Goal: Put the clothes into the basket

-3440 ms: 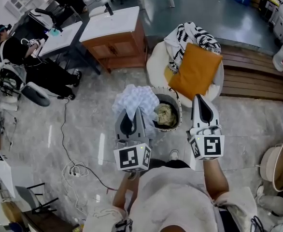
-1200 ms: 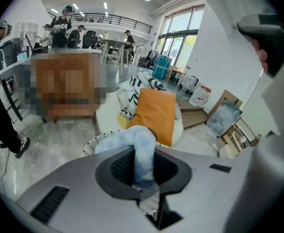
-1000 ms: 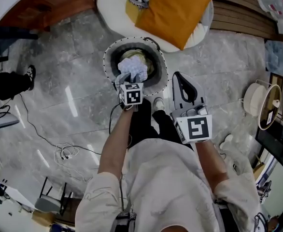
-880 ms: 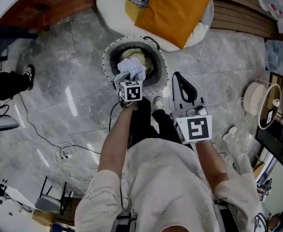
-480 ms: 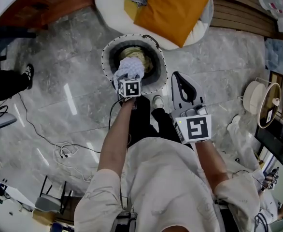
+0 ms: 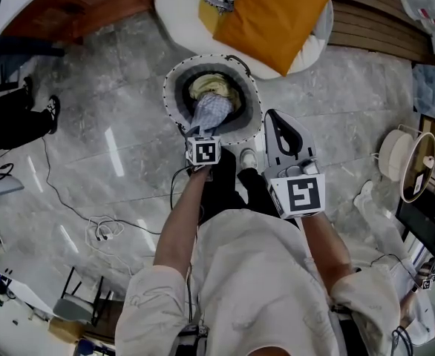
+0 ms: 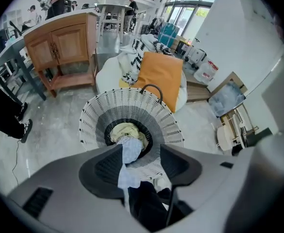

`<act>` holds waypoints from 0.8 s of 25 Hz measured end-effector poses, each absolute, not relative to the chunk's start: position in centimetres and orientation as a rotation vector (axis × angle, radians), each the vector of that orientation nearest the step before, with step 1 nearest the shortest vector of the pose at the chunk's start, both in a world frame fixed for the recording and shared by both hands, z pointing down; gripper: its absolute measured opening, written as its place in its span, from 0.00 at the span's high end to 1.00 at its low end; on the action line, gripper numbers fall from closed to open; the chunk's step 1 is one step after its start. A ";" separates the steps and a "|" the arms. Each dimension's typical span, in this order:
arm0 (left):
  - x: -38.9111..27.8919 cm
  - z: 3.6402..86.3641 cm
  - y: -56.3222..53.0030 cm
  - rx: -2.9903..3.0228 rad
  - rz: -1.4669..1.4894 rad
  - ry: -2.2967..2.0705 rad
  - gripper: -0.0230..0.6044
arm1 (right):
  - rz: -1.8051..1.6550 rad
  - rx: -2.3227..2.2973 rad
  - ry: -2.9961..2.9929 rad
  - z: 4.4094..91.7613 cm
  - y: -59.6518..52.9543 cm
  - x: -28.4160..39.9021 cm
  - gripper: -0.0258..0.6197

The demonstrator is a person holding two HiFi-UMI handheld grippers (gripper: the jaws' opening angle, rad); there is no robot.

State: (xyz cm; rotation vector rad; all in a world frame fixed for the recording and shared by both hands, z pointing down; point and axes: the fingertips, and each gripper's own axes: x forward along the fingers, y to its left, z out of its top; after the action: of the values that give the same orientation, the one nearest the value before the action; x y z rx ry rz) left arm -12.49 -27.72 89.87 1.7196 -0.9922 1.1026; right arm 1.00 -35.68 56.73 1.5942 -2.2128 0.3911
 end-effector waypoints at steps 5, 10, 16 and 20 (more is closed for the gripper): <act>-12.7 87.1 -26.6 1.788 1.072 -1.017 0.58 | 0.379 1.584 -2.236 56.1 -35.4 0.8 0.98; -13.2 82.9 -26.2 1.862 1.005 -1.090 0.58 | 0.358 1.573 -2.265 55.0 -34.9 0.5 0.98; -13.3 75.5 -26.5 1.966 0.878 -1.204 0.58 | 0.344 1.548 -2.300 53.7 -33.8 0.6 0.98; -14.2 69.9 -27.0 2.023 0.775 -1.317 0.58 | 0.315 1.539 -2.334 52.4 -32.7 0.4 0.98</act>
State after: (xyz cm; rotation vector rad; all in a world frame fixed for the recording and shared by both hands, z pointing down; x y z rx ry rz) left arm -14.16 -27.00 69.91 2.0234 -1.3168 0.7752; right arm 0.43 -32.75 52.37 1.5389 -2.3340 0.3151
